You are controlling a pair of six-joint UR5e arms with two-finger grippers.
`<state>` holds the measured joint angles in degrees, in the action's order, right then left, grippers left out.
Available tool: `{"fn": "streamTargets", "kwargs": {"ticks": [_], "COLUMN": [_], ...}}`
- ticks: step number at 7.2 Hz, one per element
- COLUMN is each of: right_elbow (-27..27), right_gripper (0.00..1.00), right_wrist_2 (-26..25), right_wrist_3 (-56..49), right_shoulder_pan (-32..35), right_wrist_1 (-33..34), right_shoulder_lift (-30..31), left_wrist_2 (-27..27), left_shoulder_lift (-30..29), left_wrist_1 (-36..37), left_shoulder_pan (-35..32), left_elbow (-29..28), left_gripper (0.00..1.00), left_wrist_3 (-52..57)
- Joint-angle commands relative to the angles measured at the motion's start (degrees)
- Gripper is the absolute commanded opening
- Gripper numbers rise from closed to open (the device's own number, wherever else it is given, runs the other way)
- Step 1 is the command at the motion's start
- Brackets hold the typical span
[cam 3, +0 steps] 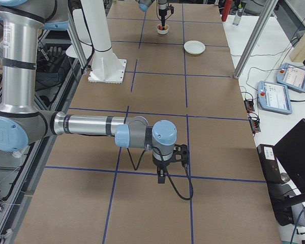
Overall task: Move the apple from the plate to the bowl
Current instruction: 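Lower the apple into the white bowl and open the left gripper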
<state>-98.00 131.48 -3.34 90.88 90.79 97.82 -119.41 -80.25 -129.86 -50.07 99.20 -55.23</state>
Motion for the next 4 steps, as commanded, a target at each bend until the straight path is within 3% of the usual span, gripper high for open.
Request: {"fn": "streamTargets", "kwargs": {"ticks": [1, 4], "right_elbow": [0.00, 0.00], "right_gripper": [1.00, 1.00], "right_wrist_2": [0.00, 0.00], "right_wrist_3": [0.00, 0.00], "right_shoulder_pan": [0.00, 0.00], "right_wrist_1": [0.00, 0.00], "right_shoulder_lift": [0.00, 0.00], "left_wrist_2": [-0.47, -2.65], "left_shoulder_lift": [0.00, 1.57], "left_wrist_1": [0.40, 0.57], "left_shoulder_pan": [-0.29, -1.95], "left_elbow": [0.99, 4.94], "left_gripper": [0.99, 0.99], "left_wrist_3": [0.38, 5.26]}}
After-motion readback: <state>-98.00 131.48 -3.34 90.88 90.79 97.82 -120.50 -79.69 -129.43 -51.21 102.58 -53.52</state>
